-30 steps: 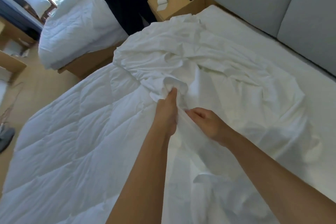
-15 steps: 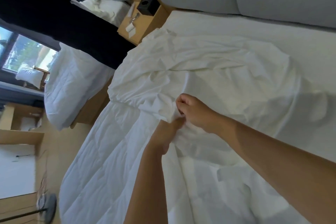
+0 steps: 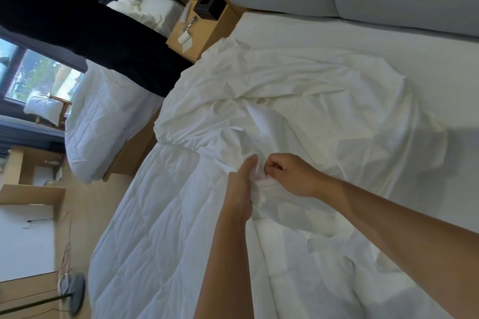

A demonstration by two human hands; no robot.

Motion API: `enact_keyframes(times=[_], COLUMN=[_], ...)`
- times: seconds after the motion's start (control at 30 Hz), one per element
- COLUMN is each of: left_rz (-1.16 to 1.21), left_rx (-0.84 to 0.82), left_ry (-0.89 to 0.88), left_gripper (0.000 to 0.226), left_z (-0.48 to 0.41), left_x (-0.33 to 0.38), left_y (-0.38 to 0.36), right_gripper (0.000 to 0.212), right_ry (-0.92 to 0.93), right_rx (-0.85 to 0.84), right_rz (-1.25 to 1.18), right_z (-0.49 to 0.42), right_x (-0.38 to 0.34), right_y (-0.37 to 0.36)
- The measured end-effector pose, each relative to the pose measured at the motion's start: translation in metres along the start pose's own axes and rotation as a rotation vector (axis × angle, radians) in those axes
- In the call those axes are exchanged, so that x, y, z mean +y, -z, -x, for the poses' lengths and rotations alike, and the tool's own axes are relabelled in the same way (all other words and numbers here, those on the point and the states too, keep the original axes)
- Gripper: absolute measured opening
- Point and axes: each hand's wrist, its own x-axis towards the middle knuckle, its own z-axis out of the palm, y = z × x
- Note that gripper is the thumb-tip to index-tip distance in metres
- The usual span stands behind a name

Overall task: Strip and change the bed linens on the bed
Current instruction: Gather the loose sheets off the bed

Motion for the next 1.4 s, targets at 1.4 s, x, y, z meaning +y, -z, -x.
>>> enact_keyframes(times=[1.4], left_rz=[0.33], left_rx=[-0.072], left_ry=[-0.073], left_gripper=[0.038], left_z=[0.012], left_x=[-0.027], left_y=[0.031], right_gripper=[0.02], right_ry=[0.027], right_rx=[-0.166], right_rz=[0.21], right_z=[0.0], right_x=[-0.013], right_y=[-0.032])
